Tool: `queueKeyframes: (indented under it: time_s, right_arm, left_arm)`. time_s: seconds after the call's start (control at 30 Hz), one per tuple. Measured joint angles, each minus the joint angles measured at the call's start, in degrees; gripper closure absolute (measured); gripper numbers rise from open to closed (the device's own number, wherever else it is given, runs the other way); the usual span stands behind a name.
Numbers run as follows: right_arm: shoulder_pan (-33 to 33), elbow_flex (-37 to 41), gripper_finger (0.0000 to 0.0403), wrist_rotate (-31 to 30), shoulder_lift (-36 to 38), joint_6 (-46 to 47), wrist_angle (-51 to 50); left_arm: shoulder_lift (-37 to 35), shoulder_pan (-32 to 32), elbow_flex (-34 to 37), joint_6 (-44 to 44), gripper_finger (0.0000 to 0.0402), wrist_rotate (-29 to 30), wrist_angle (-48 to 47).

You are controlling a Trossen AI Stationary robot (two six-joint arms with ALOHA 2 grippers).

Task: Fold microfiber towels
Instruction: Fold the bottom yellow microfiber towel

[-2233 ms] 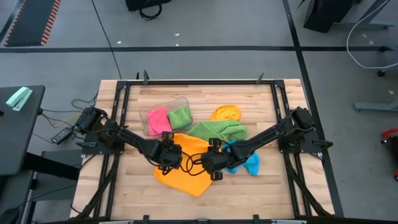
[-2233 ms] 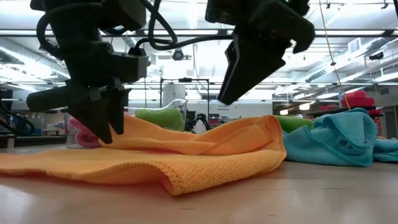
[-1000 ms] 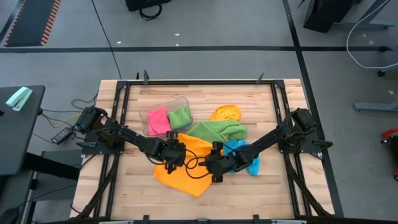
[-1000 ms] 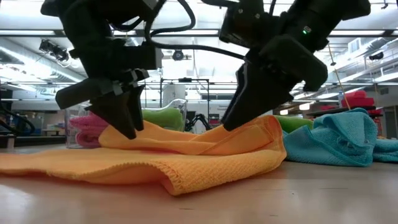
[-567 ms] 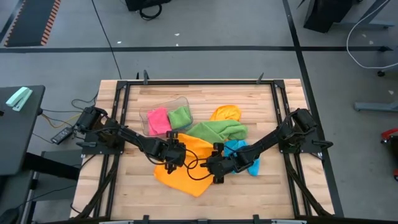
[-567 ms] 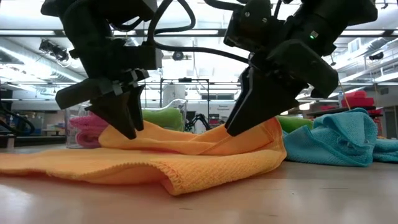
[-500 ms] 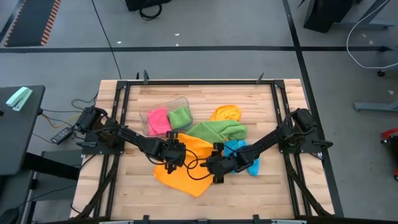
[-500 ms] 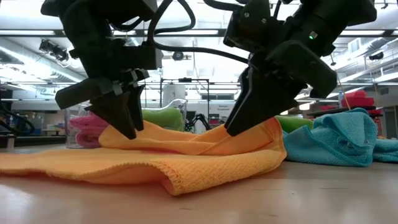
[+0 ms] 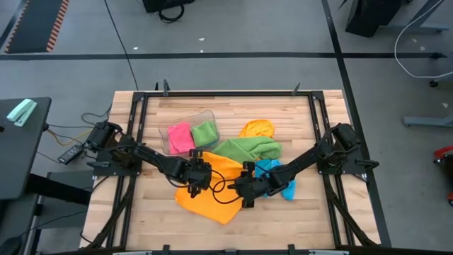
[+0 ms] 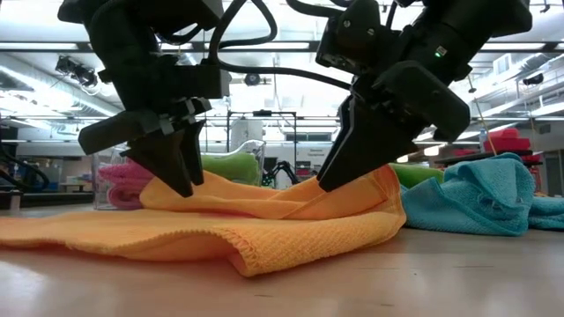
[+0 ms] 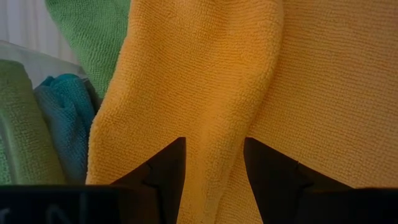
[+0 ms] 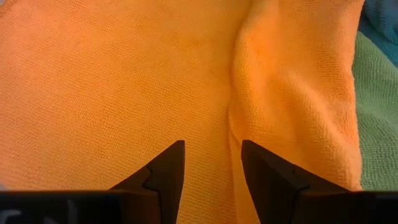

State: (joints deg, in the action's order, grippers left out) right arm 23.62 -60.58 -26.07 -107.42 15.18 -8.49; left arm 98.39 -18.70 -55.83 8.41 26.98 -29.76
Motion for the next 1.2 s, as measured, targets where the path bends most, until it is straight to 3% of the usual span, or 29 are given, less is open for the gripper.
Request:
queueKeyframes:
  time_s: [0.27,0.6,0.93,1.2]
  right_arm:
    - [0.00,0.00,0.0235,-0.08,0.02,0.00,0.02]
    - [-1.26,0.02,0.0235,-5.00,0.02,-0.15,1.03]
    - [-1.46,6.38,0.0235,-1.87,0.09,0.13,9.76]
    - [-1.46,6.21,0.0235,-1.07,0.09,1.78,5.58]
  left_arm:
    - [0.02,0.00,0.00,0.01,0.0230,0.00,0.00]
    - [0.02,0.00,0.00,0.02,0.0230,0.00,0.25]
    - [0.02,-0.02,0.00,0.02,0.0230,0.00,0.74]
    - [0.04,-0.02,0.00,-0.73,0.0230,0.00,0.84]
